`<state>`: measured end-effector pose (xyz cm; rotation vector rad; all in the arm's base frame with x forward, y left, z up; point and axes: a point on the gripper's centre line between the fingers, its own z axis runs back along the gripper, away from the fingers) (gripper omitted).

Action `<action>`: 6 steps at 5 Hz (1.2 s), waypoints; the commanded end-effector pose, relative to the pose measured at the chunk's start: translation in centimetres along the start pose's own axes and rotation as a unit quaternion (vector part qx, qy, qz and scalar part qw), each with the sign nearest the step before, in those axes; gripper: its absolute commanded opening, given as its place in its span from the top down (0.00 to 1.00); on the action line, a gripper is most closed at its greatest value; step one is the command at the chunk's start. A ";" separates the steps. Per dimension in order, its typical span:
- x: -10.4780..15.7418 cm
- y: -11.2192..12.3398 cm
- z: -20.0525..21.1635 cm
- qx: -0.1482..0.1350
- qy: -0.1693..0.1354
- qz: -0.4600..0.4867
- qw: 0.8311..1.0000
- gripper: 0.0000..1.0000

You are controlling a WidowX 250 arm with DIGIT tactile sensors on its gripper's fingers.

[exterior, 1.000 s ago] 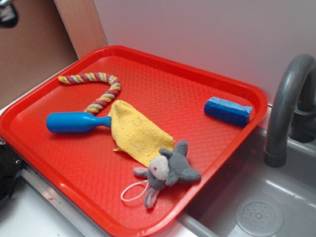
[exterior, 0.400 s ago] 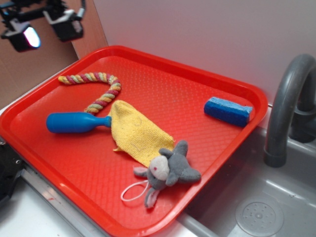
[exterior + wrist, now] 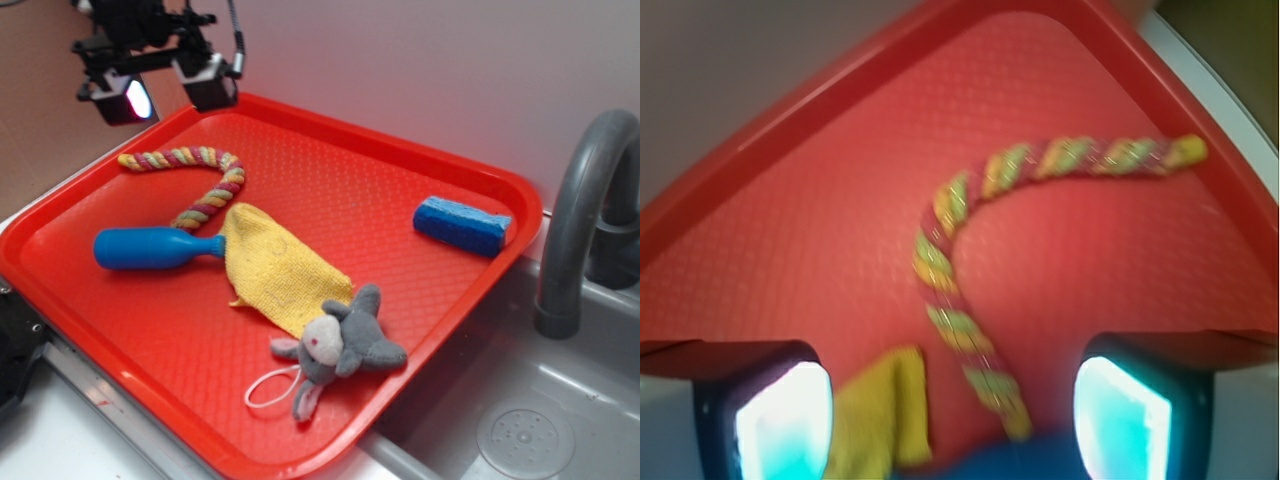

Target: Grab the multicolored rope.

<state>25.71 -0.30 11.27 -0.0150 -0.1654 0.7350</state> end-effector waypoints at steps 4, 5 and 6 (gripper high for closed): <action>1.1 0.7 -8.6 -0.058 0.022 -0.076 0.995 0.00; 0.8 0.1 -9.1 -0.049 0.022 -0.092 0.994 0.21; 0.1 -0.4 -9.1 -0.044 0.023 -0.101 0.994 1.00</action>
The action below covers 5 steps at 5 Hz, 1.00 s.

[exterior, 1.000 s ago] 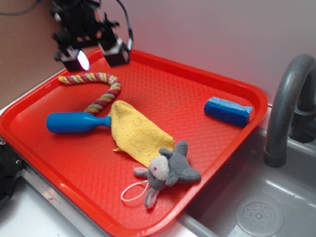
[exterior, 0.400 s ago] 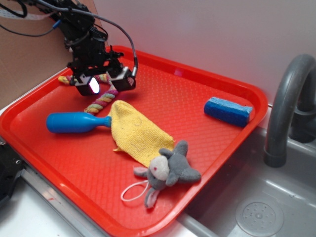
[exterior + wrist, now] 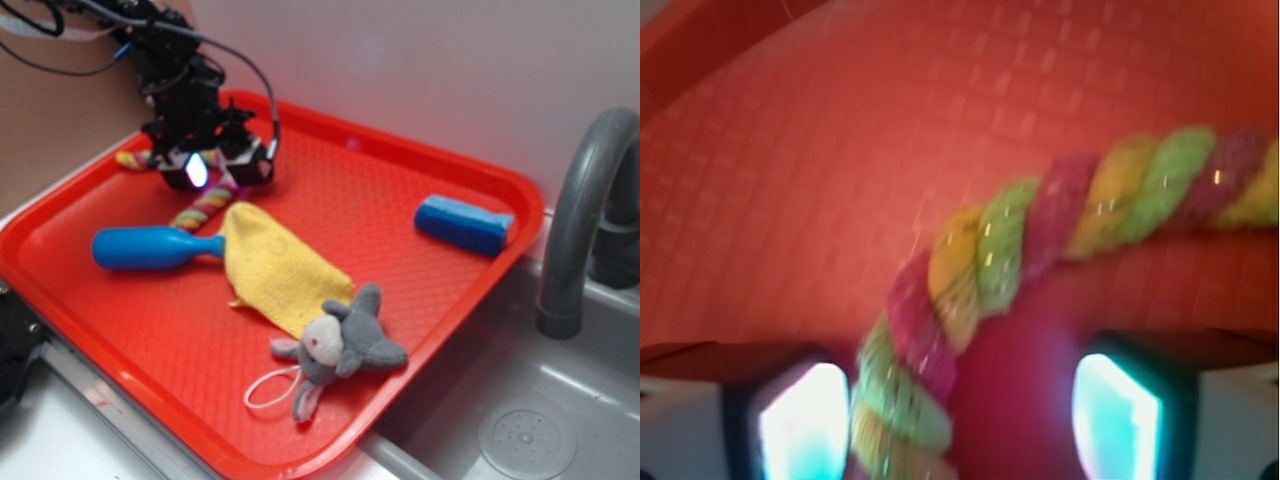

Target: Grab the multicolored rope.

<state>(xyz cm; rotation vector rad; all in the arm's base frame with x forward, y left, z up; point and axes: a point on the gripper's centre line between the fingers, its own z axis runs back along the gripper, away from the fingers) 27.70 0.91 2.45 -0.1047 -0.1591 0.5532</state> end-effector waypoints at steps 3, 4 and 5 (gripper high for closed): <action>-1.6 -2.4 7.6 0.048 -0.007 0.003 0.999 1.00; -2.3 -2.9 12.7 0.003 -0.077 -0.058 0.995 1.00; -2.8 -2.6 17.8 -0.027 -0.118 -0.134 0.983 1.00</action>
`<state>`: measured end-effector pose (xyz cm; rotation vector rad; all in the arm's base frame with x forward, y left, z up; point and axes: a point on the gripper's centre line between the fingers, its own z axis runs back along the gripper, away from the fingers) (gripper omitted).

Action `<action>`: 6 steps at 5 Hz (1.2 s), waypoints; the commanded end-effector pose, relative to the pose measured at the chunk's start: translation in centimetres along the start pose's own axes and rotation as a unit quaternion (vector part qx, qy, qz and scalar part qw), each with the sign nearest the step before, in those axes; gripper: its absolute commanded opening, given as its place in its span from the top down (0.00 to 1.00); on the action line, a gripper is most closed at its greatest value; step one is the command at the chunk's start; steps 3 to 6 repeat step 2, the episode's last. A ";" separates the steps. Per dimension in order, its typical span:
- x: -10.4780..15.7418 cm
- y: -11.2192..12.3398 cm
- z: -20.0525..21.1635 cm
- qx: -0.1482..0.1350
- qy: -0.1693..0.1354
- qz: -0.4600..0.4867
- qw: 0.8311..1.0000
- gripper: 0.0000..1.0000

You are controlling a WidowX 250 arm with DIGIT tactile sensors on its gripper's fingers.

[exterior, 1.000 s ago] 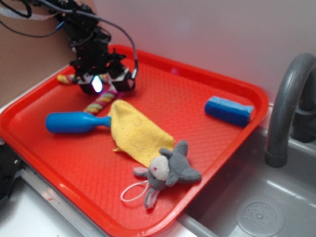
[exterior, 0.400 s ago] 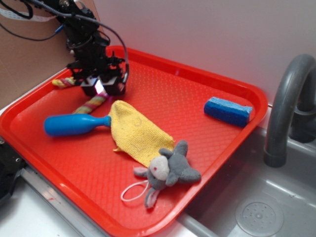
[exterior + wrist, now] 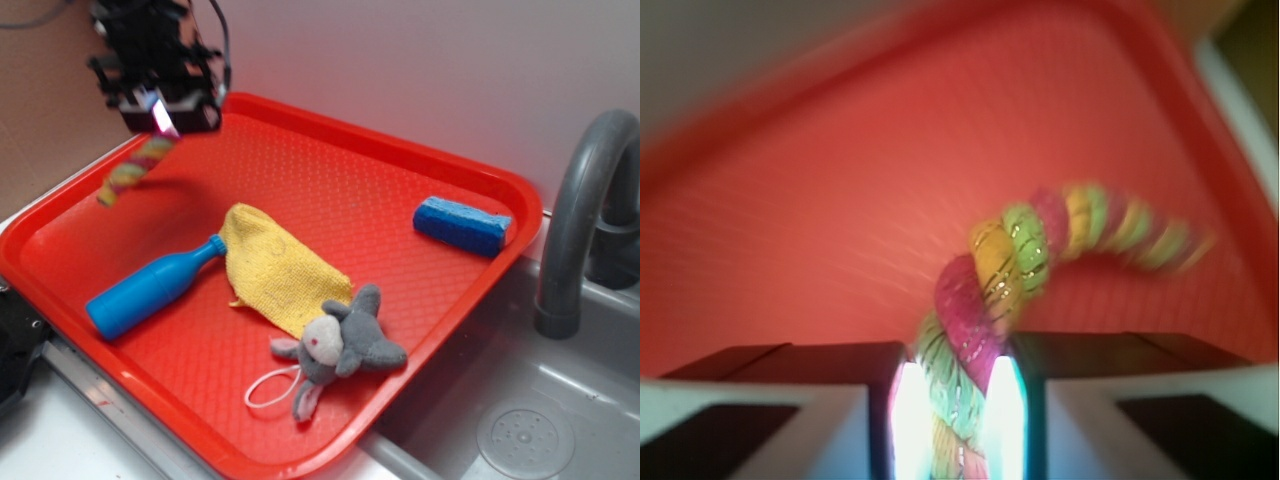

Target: Grab the multicolored rope.

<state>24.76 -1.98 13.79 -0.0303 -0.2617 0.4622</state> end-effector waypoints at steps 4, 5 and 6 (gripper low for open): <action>1.2 0.2 12.3 -0.108 -0.111 -0.161 0.975 1.00; 1.2 0.2 12.3 -0.108 -0.111 -0.161 0.975 1.00; 1.2 0.2 12.3 -0.108 -0.111 -0.161 0.975 1.00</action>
